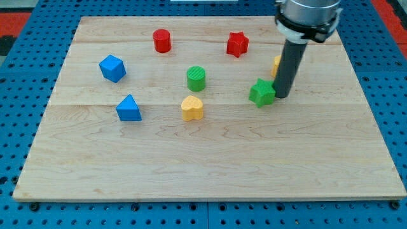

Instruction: Move the green star to the bottom left of the yellow hexagon

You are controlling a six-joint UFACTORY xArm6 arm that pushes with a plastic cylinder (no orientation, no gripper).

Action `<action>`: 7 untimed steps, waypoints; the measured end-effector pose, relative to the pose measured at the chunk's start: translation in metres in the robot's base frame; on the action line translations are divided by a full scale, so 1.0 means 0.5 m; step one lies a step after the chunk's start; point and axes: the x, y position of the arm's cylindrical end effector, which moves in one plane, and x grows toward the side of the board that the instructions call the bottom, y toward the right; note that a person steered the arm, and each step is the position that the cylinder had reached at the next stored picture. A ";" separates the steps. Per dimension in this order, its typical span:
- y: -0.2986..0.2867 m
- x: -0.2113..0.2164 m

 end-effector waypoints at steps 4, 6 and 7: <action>0.200 0.230; 0.046 0.302; 0.041 0.319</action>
